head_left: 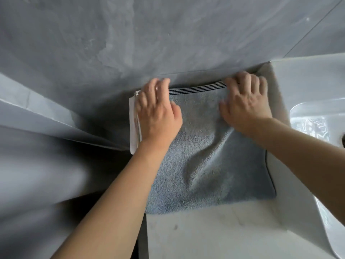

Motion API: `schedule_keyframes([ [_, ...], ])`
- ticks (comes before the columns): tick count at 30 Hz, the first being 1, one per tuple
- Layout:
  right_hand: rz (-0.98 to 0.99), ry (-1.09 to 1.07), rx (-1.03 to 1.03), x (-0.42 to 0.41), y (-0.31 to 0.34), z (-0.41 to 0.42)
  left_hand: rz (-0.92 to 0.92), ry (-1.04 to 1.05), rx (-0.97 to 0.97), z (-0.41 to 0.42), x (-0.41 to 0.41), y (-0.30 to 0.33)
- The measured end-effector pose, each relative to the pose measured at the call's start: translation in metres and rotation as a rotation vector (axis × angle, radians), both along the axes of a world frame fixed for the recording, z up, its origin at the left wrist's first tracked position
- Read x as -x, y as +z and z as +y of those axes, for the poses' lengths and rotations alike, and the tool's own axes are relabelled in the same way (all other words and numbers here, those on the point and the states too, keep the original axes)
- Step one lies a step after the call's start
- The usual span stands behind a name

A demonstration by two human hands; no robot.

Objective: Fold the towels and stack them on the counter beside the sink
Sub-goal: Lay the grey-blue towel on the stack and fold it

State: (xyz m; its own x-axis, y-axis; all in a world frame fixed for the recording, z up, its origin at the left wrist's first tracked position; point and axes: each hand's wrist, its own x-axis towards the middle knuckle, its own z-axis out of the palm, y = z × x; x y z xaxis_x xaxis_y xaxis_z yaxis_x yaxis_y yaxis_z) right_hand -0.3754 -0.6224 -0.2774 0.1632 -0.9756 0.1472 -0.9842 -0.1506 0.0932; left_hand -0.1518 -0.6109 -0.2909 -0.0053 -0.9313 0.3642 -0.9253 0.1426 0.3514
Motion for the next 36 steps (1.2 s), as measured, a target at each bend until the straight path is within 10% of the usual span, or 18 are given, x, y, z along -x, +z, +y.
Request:
schedule_keyframes([
  [6, -0.146, 0.145, -0.251, -0.002, -0.039, 0.001, -0.249, -0.311, -0.443, 0.000, -0.006, -0.040],
  [20, -0.571, 0.113, 0.003, 0.026, -0.061, 0.029, -0.303, -0.187, -0.421, -0.002, -0.011, -0.050],
  [36, -0.185, -0.068, -0.198, 0.026, -0.066, 0.123, -0.301, -0.229, -0.548, -0.014, 0.044, -0.035],
])
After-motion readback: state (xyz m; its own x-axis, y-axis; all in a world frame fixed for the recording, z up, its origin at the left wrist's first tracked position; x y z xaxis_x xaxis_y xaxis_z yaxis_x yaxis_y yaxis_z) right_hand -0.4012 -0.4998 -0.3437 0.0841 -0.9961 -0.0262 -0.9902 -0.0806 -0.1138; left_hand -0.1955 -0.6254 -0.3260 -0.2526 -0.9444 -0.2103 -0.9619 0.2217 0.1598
